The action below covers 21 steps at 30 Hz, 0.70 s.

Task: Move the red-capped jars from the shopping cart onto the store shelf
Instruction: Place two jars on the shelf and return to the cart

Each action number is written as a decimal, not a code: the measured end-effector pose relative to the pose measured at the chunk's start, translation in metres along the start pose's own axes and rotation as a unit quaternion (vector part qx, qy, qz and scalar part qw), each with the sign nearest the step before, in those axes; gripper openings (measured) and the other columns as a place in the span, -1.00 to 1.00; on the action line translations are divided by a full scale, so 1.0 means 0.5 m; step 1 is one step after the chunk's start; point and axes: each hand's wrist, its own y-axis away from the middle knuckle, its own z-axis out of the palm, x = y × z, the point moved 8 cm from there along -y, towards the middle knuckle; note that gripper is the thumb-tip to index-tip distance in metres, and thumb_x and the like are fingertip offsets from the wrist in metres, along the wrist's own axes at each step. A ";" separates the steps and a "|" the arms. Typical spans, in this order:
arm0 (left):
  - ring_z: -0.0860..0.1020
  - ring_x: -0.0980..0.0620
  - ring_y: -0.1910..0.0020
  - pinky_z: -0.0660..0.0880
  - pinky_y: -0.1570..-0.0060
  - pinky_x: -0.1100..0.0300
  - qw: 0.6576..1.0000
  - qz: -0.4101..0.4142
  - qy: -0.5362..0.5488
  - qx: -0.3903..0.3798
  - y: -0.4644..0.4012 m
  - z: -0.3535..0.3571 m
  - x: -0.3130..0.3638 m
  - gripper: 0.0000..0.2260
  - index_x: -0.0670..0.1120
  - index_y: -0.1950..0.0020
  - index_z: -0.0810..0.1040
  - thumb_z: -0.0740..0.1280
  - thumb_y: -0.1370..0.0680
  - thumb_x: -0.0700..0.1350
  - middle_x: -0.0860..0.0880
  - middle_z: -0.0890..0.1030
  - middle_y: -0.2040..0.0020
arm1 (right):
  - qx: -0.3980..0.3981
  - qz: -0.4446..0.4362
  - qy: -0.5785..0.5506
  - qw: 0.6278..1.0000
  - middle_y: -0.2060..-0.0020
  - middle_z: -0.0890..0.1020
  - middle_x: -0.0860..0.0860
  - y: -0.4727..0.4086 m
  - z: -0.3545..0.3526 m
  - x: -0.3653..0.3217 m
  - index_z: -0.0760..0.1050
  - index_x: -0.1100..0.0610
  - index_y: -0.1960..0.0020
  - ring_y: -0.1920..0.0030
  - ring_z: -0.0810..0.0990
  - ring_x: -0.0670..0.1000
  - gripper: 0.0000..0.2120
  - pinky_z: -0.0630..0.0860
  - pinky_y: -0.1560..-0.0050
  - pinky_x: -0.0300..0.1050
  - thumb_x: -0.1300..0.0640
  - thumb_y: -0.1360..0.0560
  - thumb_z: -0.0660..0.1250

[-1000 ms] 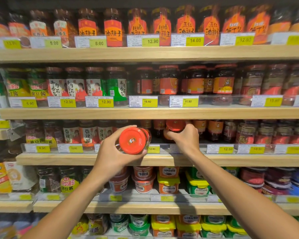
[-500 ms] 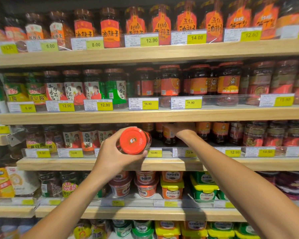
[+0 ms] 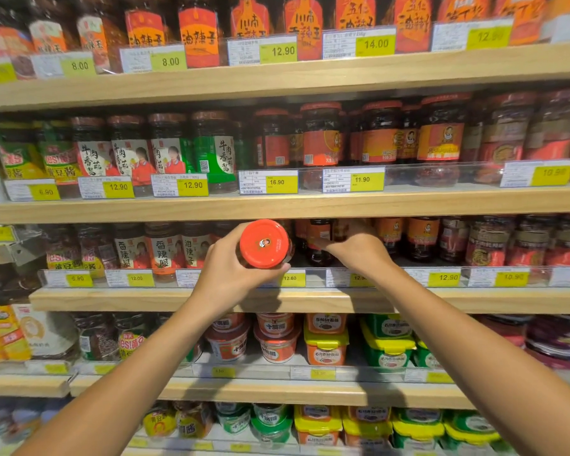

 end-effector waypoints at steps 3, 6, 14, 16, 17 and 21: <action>0.63 0.17 -0.06 0.54 -0.08 0.21 1.000 -0.013 -0.008 -0.006 -0.007 0.020 -0.018 -0.45 0.05 -0.22 0.58 0.65 -0.28 0.06 0.14 0.69 -0.04 | 0.058 -0.039 -0.021 0.997 0.57 0.36 0.02 0.025 -0.028 0.010 0.30 0.15 0.47 0.49 0.37 0.05 -0.41 0.22 0.42 -0.09 -0.24 -0.45 0.43; 0.63 0.15 -0.06 0.54 -0.08 0.19 0.999 -0.030 -0.017 -0.009 -0.014 0.038 -0.032 -0.45 0.03 -0.22 0.58 0.65 -0.29 0.06 0.13 0.68 -0.05 | 0.092 -0.064 -0.043 0.993 0.57 0.32 0.01 0.044 -0.053 0.024 0.23 0.14 0.43 0.51 0.33 0.03 -0.40 0.18 0.44 -0.11 -0.22 -0.44 0.46; 0.58 0.01 -0.05 0.43 0.01 0.13 0.994 -0.091 -0.050 -0.020 -0.036 0.071 -0.063 -0.48 -0.06 -0.19 0.51 0.59 -0.35 0.10 0.00 0.62 -0.07 | 0.118 -0.073 -0.050 0.989 0.30 0.33 -0.03 0.083 -0.097 0.062 0.18 0.05 0.26 0.35 0.29 -0.05 -0.50 0.19 0.39 -0.09 -0.21 -0.50 0.40; 0.55 -0.03 -0.05 0.42 0.05 0.10 0.992 -0.116 -0.056 -0.004 -0.038 0.071 -0.071 -0.49 -0.11 -0.15 0.46 0.55 -0.39 0.14 -0.04 0.58 -0.05 | 0.115 -0.075 -0.049 0.989 0.26 0.37 -0.03 0.089 -0.102 0.068 0.22 0.06 0.22 0.32 0.33 -0.06 -0.53 0.23 0.38 -0.09 -0.22 -0.50 0.39; 0.54 -0.03 -0.03 0.42 0.07 0.09 0.990 -0.128 -0.061 0.002 -0.039 0.070 -0.074 -0.48 -0.13 -0.13 0.45 0.53 -0.40 0.17 -0.04 0.57 -0.04 | 0.113 -0.078 -0.051 0.989 0.24 0.38 -0.03 0.091 -0.104 0.070 0.25 0.08 0.18 0.30 0.36 -0.04 -0.54 0.25 0.37 -0.08 -0.23 -0.50 0.38; 0.53 0.02 0.18 0.38 0.25 0.11 0.984 -0.147 -0.097 0.003 -0.058 0.066 -0.090 -0.42 -0.17 0.07 0.51 0.45 -0.37 0.35 0.00 0.55 0.18 | 0.112 -0.090 -0.052 0.988 0.14 0.43 -0.05 0.095 -0.108 0.077 0.33 0.14 -0.01 0.09 0.46 0.05 -0.54 0.34 0.22 -0.05 -0.22 -0.51 0.38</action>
